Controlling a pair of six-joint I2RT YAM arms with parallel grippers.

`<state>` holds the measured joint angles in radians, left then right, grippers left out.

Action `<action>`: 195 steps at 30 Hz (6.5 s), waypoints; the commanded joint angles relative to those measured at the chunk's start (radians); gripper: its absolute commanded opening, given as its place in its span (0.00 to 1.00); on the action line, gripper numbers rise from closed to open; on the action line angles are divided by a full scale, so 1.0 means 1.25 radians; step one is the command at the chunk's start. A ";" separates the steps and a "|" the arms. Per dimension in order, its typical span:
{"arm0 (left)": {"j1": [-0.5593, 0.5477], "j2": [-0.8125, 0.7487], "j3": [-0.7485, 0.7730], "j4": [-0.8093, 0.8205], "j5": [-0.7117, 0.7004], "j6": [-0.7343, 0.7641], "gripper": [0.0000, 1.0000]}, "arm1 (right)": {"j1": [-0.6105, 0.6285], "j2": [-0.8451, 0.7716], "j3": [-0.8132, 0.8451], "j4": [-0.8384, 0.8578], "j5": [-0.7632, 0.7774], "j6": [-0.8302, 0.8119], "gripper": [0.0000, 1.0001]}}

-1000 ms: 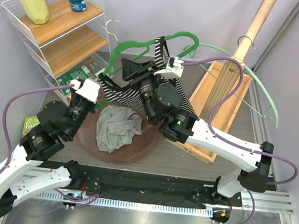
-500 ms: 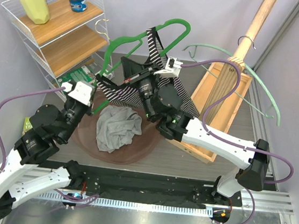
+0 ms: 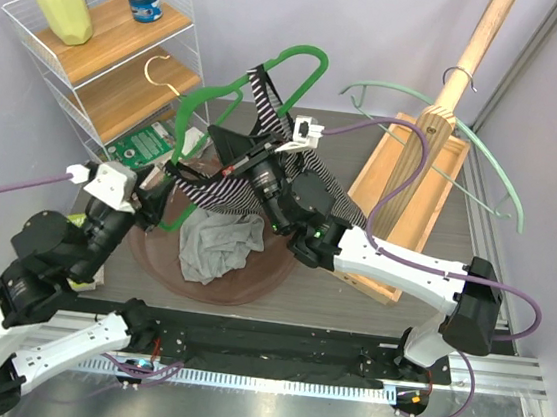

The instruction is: Remove the tank top from the hanger

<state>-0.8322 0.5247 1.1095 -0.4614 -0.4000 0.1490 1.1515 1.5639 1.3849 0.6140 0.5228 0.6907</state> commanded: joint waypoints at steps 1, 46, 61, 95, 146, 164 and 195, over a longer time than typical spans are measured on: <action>-0.002 -0.049 0.049 -0.065 0.041 -0.075 0.48 | -0.004 -0.068 -0.017 0.122 -0.065 0.010 0.01; -0.002 -0.001 0.146 0.029 0.229 -0.425 0.72 | -0.006 -0.197 -0.086 0.205 -0.270 0.073 0.01; -0.002 -0.039 0.174 -0.183 0.284 -0.422 0.84 | -0.007 -0.177 -0.038 0.183 -0.283 0.050 0.01; -0.002 -0.048 0.071 -0.073 0.384 -0.466 0.00 | -0.007 -0.196 -0.080 0.162 -0.286 0.065 0.01; -0.003 -0.011 0.128 -0.112 0.266 -0.403 0.00 | 0.051 -0.049 0.430 -0.732 -0.258 -0.183 0.80; -0.003 0.015 0.114 -0.105 0.211 -0.376 0.00 | 0.089 0.006 0.500 -0.757 -0.076 -0.209 0.67; -0.003 0.015 0.117 -0.100 0.289 -0.372 0.01 | 0.089 0.125 0.622 -0.742 -0.011 -0.198 0.31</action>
<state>-0.8326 0.5507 1.2449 -0.6842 -0.0853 -0.3321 1.2549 1.7267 2.1166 -0.3656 0.4767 0.4442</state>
